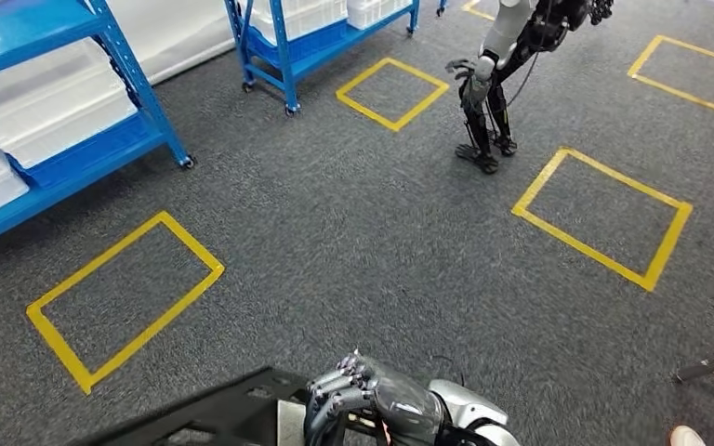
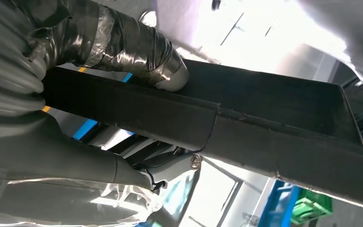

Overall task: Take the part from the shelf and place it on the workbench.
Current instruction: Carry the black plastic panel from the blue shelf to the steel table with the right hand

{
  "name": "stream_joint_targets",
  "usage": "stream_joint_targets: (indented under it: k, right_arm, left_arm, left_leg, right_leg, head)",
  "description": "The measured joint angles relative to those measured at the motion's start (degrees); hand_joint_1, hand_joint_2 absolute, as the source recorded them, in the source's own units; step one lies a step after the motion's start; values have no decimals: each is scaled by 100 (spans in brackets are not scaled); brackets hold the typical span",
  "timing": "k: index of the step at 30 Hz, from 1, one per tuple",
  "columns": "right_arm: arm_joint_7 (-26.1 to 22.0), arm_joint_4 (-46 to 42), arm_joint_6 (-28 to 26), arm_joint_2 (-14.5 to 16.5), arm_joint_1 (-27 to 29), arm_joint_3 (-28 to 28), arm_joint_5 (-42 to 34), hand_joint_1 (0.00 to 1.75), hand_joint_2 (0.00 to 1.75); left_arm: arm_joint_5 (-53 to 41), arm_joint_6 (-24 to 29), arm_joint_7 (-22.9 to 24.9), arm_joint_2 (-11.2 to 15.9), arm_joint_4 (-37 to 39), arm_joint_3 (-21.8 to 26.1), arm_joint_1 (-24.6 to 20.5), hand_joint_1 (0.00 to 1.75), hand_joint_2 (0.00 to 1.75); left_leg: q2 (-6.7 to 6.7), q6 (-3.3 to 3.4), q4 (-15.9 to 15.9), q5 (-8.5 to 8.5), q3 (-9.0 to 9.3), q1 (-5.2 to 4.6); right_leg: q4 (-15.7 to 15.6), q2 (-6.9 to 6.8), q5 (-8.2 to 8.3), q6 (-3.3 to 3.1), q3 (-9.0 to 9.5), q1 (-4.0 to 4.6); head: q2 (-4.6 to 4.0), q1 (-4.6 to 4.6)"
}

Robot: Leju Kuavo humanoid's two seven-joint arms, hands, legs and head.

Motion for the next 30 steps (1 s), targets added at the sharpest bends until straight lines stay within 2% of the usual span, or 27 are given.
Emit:
stream_joint_targets:
  k: [1, 2, 3, 4, 5, 6, 7, 8, 9, 10, 11, 12, 14, 15, 16, 18, 19, 20, 22, 23, 24, 25, 26, 27, 28, 29, 30]
  right_arm:
    - [17, -5, -21, -3, 0, 3, 16, 175, 175]
    - [33, -10, -40, -7, 1, 4, 31, 175, 175]
    - [48, -15, -60, -13, 5, 5, 44, 175, 175]
    - [60, -20, -71, -20, 0, 7, 53, 175, 175]
    - [66, -22, -75, -25, -8, 8, 57, 175, 175]
    - [70, -24, -79, -29, -14, 11, 60, 175, 175]
    - [73, -25, -80, -31, -20, 15, 62, 175, 175]
    - [76, -24, -80, -31, -20, 19, 63, 175, 175]
    - [79, -23, -80, -33, -18, 22, 63, 175, 175]
    - [82, -23, -80, -34, -18, 25, 63, 175, 175]
    - [85, -22, -80, -36, -20, 28, 62, 175, 175]
    - [86, -22, -80, -37, -26, 32, 62, 175, 175]
    - [85, -23, -79, -36, -64, 49, 61, 175, 175]
    - [85, -23, -75, -34, -85, 61, 61, 175, 175]
    - [85, -24, -70, -32, -101, 73, 60, 175, 175]
    - [85, -25, -59, -31, -112, 91, 57, 175, 175]
    - [85, -25, -56, -31, -118, 96, 56, 175, 175]
    - [86, -25, -54, -30, -129, 104, 55, 175, 175]
    - [87, -22, -55, -29, -150, 124, 51, 175, 175]
    - [87, -18, -57, -28, -156, 135, 45, 175, 175]
    - [86, -13, -59, -28, -157, 143, 35, 175, 175]
    - [85, -7, -63, -28, -161, 148, 22, 175, 175]
    - [84, -1, -70, -29, -167, 152, 9, 175, 175]
    - [84, 2, -76, -30, -176, 155, -7, 175, 175]
    - [86, 5, -83, -30, -183, 156, -26, 175, 175]
    - [92, 9, -93, -31, -193, 158, -46, 175, 175]
    - [103, 14, -107, -32, -199, 159, -69, 175, 175]
  left_arm:
    - [-4, 0, 26, 0, 0, -1, -3, 0, 175]
    - [-7, -2, 48, -1, 0, -2, -8, 0, 175]
    - [-9, -7, 64, -2, 0, -4, -17, 0, 175]
    - [-10, -15, 72, -4, 0, -7, -26, 0, 175]
    - [-10, -23, 73, -7, 0, -8, -28, 0, 175]
    - [-10, -29, 73, -8, 0, -9, -22, 0, 175]
    - [-10, -32, 72, -9, 0, -9, -9, 0, 175]
    - [-10, -32, 72, -9, 0, -9, 3, 0, 175]
    - [-8, -37, 73, -9, 0, -9, 8, 0, 175]
    - [-3, -52, 73, -9, 0, -9, 7, 0, 175]
    - [4, -80, 70, -9, 0, -9, 2, 0, 175]
    - [18, -114, 60, -10, 0, -9, -5, 0, 175]
    - [63, -169, 33, -10, 0, -9, -12, 0, 175]
    - [97, -179, 23, -7, 0, -8, -14, 0, 175]
    - [132, -181, 22, -3, 0, -6, -15, 0, 175]
    - [187, -180, 27, 4, 0, -3, -25, 0, 175]
    - [203, -181, 29, 5, 0, -2, -30, 0, 175]
    - [215, -182, 29, 7, 0, -2, -32, 0, 175]
    - [241, -196, 27, 15, 0, 4, -13, 0, 175]
    - [262, -217, 22, 20, 0, 10, 5, 0, 175]
    - [282, -248, 10, 24, 0, 21, 23, 0, 175]
    - [299, -282, -7, 26, 0, 32, 35, 0, 175]
    - [314, -307, -27, 26, 0, 41, 40, 0, 175]
    - [316, -311, -45, 27, 0, 47, 41, 0, 175]
    - [315, -297, -56, 31, 0, 49, 40, 0, 175]
    - [311, -271, -62, 37, 0, 50, 38, 0, 175]
    - [307, -246, -62, 46, 0, 51, 40, 0, 175]
  left_leg:
    - [-10, 25, -19, -17, 11, -8]
    - [40, 53, -40, -4, 15, -8]
    - [104, 91, -64, 19, 17, 0]
    - [169, 139, -94, 44, 24, 9]
    - [239, 184, -125, 66, 29, 16]
    - [315, 217, -141, 77, 29, 13]
    - [387, 235, -144, 79, 21, 1]
    - [467, 239, -142, 78, 12, -10]
    - [547, 239, -140, 77, 6, -17]
    - [619, 237, -138, 75, 4, -22]
    - [684, 230, -135, 70, 7, -24]
    - [743, 217, -130, 62, 16, -27]
    - [845, 167, -108, 30, 33, -52]
    - [894, 138, -97, 14, 39, -69]
    - [946, 111, -90, 3, 45, -82]
    - [1025, 54, -89, -16, 61, -80]
    - [968, 22, -47, -70, 54, -65]
    - [847, -9, 94, -186, 4, -51]
    - [537, -50, 735, -568, -269, -27]
    - [455, -60, 1139, -745, -454, -25]
    - [421, -65, 1450, -836, -605, -25]
    - [408, -64, 1577, -815, -676, -25]
    - [400, -57, 1477, -678, -645, -24]
    - [373, -46, 1176, -459, -518, -23]
    - [287, -28, 781, -242, -351, -19]
    - [157, -5, 417, -87, -196, -13]
    - [49, 19, 167, -12, -88, -11]
  right_leg:
    - [1, 60, 19, 41, -28, -6]
    - [-6, 122, 40, 82, -52, -11]
    - [7, 98, 35, 116, -67, -9]
    - [76, -13, -19, 146, -105, 3]
    - [250, -173, -140, 167, -187, 17]
    - [557, -360, -327, 182, -328, 18]
    - [944, -483, -532, 197, -516, 14]
    - [1322, -535, -693, 211, -698, 4]
    - [1571, -557, -762, 221, -817, -6]
    - [1601, -571, -714, 227, -823, -13]
    - [1403, -597, -569, 225, -710, -16]
    - [1021, -666, -372, 212, -493, -15]
    - [259, -904, -116, 158, -81, 22]
    - [47, -976, -68, 127, 25, 42]
    - [-25, -990, -71, 100, 47, 62]
    - [-44, -860, -40, 42, 34, 61]
    - [-62, -805, -23, 9, 36, 51]
    - [-81, -751, -4, -24, 38, 37]
    - [-97, -636, 19, -68, 33, 21]
    - [-94, -571, 23, -78, 27, 24]
    - [-90, -501, 24, -82, 26, 28]
    - [-83, -430, 25, -83, 27, 32]
    - [-74, -357, 24, -82, 30, 34]
    - [-61, -283, 22, -78, 34, 33]
    - [-46, -212, 17, -72, 33, 29]
    - [-21, -142, 13, -54, 19, 33]
    - [-2, -79, 17, -26, -8, 31]
  head:
    - [0, 0]
    - [0, -1]
    - [0, 0]
    - [0, 1]
    - [0, 1]
    - [0, 2]
    - [0, 2]
    - [0, 1]
    - [0, 1]
    - [0, 1]
    - [0, 1]
    - [0, 1]
    - [1, -1]
    - [1, -1]
    - [1, -2]
    - [0, -1]
    - [0, -1]
    - [1, -2]
    - [1, -2]
    - [1, -2]
    - [1, -1]
    - [1, -1]
    - [0, -1]
    - [0, -1]
    - [0, -1]
    - [0, -1]
    - [0, -2]
